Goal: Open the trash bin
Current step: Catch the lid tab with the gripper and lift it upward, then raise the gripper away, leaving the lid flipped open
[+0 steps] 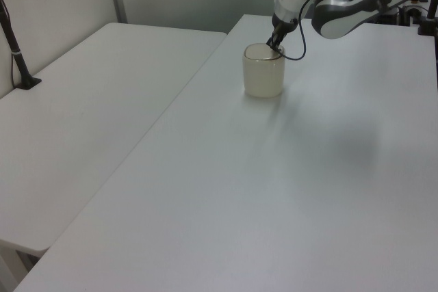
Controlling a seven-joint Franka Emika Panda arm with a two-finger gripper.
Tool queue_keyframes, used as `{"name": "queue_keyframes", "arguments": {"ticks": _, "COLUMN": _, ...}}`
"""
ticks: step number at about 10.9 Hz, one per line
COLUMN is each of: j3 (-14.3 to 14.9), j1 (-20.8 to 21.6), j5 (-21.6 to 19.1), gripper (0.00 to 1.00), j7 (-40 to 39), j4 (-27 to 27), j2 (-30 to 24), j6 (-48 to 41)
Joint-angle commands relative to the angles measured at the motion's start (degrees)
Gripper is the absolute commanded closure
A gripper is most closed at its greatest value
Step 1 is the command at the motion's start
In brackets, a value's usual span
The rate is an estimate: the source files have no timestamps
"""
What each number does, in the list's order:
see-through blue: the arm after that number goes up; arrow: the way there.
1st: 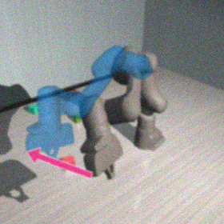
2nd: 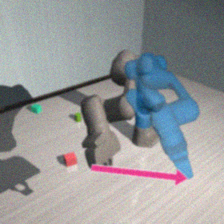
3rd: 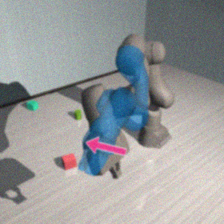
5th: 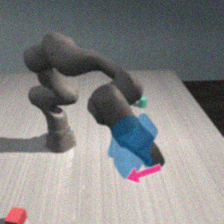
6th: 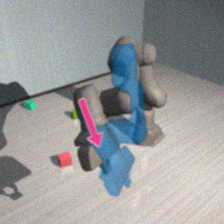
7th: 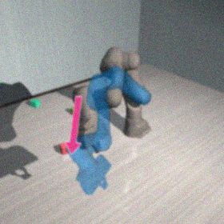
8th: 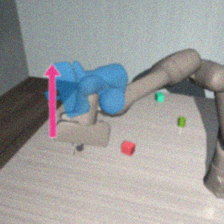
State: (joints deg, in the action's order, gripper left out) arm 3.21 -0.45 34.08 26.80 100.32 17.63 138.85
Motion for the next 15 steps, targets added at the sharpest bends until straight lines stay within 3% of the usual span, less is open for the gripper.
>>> {"name": "queue_keyframes", "arguments": {"ticks": 1, "j3": 0.2, "j1": -0.3, "j5": -8.0, "gripper": 1.0, "j7": 0.7, "j4": -0.5, "j2": -4.2, "j6": -2.9}}
{"name": "queue_keyframes", "arguments": {"ticks": 8, "j3": -0.1, "j1": -0.2, "j5": -24.6, "gripper": 1.0, "j7": 0.5, "j4": -1.5, "j2": -12.8, "j6": -18.9}}
{"name": "queue_keyframes", "arguments": {"ticks": 10, "j3": 0.0, "j1": 1.1, "j5": -25.7, "gripper": 0.94, "j7": 0.5, "j4": -0.9, "j2": -15.2, "j6": -23.0}}
{"name": "queue_keyframes", "arguments": {"ticks": 11, "j3": -0.1, "j1": 1.2, "j5": -27.1, "gripper": 0.68, "j7": 0.4, "j4": -0.2, "j2": -16.6, "j6": -25.1}}
{"name": "queue_keyframes", "arguments": {"ticks": 12, "j3": -0.1, "j1": 1.2, "j5": -29.4, "gripper": 0.2, "j7": 0.1, "j4": 0.0, "j2": -17.8, "j6": -26.9}}
{"name": "queue_keyframes", "arguments": {"ticks": 13, "j3": 0.0, "j1": 1.2, "j5": -30.1, "gripper": 0.0, "j7": -0.9, "j4": 0.0, "j2": -18.2, "j6": -28.5}}
{"name": "queue_keyframes", "arguments": {"ticks": 15, "j3": -0.1, "j1": 1.2, "j5": -30.2, "gripper": 0.0, "j7": -10.0, "j4": 0.7, "j2": -19.3, "j6": -28.9}}
